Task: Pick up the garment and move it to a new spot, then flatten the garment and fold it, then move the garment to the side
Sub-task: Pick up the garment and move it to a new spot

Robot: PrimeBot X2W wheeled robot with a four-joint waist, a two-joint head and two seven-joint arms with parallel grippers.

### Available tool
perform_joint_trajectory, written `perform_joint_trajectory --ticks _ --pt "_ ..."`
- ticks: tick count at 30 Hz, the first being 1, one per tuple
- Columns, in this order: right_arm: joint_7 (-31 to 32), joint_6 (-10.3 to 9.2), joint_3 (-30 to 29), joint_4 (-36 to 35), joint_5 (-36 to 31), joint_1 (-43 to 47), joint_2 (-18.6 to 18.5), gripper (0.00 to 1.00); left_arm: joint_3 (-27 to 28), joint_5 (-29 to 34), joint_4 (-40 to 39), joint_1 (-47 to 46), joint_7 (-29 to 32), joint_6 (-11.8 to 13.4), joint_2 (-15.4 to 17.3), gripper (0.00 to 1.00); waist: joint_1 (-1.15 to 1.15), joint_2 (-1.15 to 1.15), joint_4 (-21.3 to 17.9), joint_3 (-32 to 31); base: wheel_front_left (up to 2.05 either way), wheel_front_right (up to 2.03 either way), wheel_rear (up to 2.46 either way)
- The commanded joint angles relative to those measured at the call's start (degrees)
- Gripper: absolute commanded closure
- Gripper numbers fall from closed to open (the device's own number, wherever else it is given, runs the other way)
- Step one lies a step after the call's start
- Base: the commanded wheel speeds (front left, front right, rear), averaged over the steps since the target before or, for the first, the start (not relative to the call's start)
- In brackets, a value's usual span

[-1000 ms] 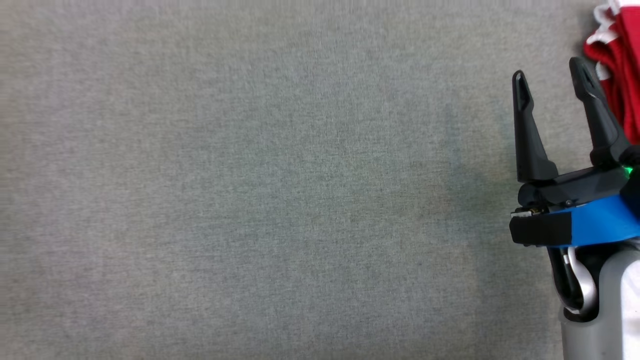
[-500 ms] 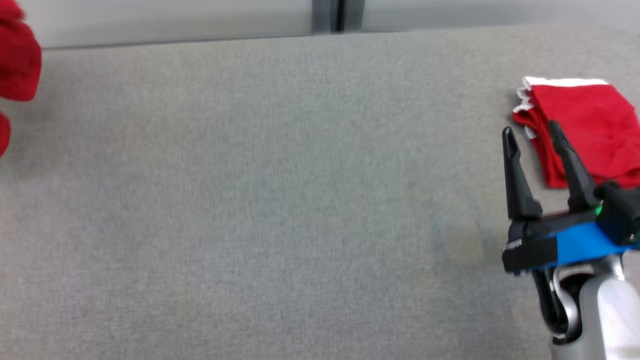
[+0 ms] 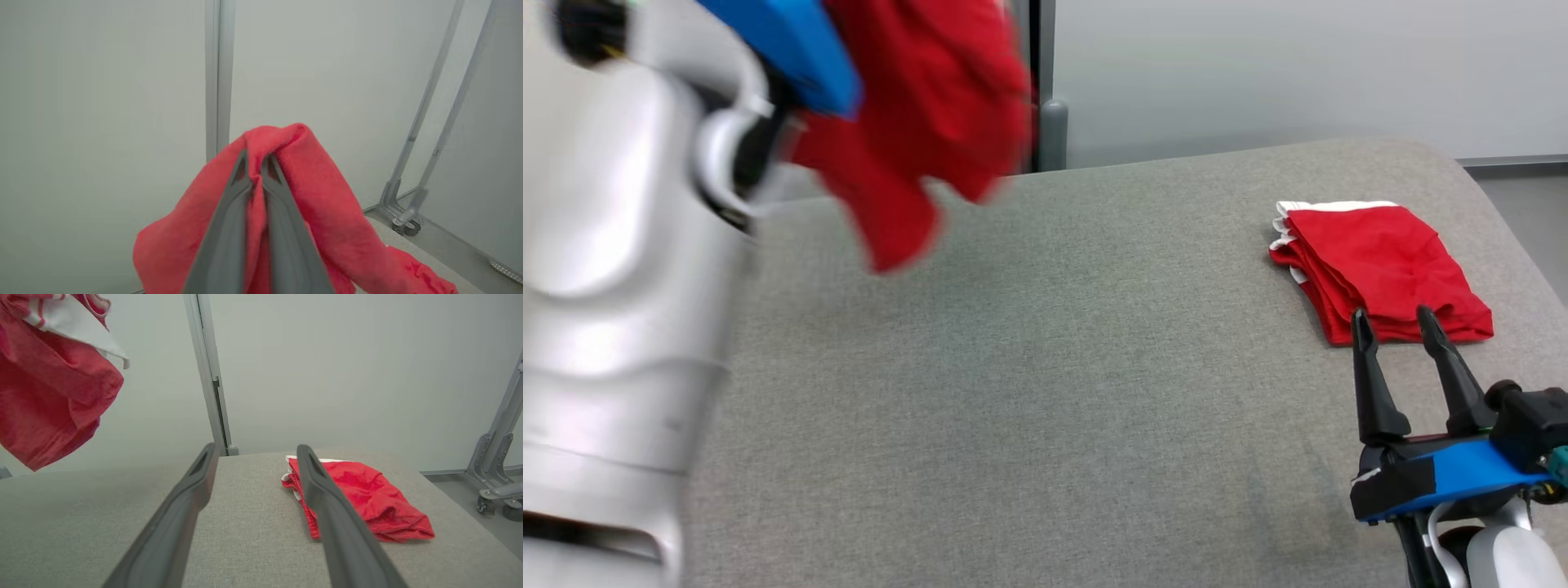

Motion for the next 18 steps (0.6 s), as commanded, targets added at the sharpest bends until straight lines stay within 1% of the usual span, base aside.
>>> perform_joint_trajectory --ticks 1,2,5,8,11,13,18 --pt "-0.55 0.01 0.20 0.32 0.47 0.73 -0.17 0.00 -0.76 -1.02 -1.42 3.36 -1.17 -0.16 -2.03 1.00 0.02 0.02 -0.19 0.14 0.00 0.00 0.00" --pt "-0.66 0.01 0.35 0.51 0.81 0.87 -0.16 0.00 -1.36 -1.09 -2.39 5.05 -2.09 -0.28 -3.15 1.00 0.02 0.02 -0.23 0.41 0.00 0.00 0.00" --pt "-1.11 0.01 0.56 1.27 1.56 1.29 -0.17 0.00 -2.95 -3.24 -3.96 11.77 -5.23 -0.65 -7.84 1.00 0.02 0.02 -0.24 1.44 0.00 0.00 0.00" --pt "-1.73 0.01 0.88 1.92 2.05 0.31 -0.18 0.00 -4.77 -4.22 -1.64 18.46 -8.42 -0.94 -10.11 1.00 0.02 0.02 -0.45 3.29 0.00 0.00 0.00" --pt "-2.36 0.01 1.32 2.89 2.57 -1.02 -0.19 0.00 -6.67 -3.05 3.25 23.43 -12.43 -1.17 -10.37 1.00 0.02 0.02 -1.26 4.87 0.00 0.00 0.00" --pt "-2.79 0.01 1.26 3.58 2.57 -1.67 -0.20 0.00 -6.16 -3.52 7.26 25.66 -15.02 -1.08 -10.47 1.00 0.02 0.02 -1.58 5.93 0.00 0.00 0.00" --pt "-3.68 0.01 0.96 5.09 2.08 -2.87 -0.17 0.00 -4.70 -3.42 16.19 27.66 -20.88 -0.08 -9.21 1.00 0.02 0.02 -1.75 7.60 0.00 0.00 0.00"
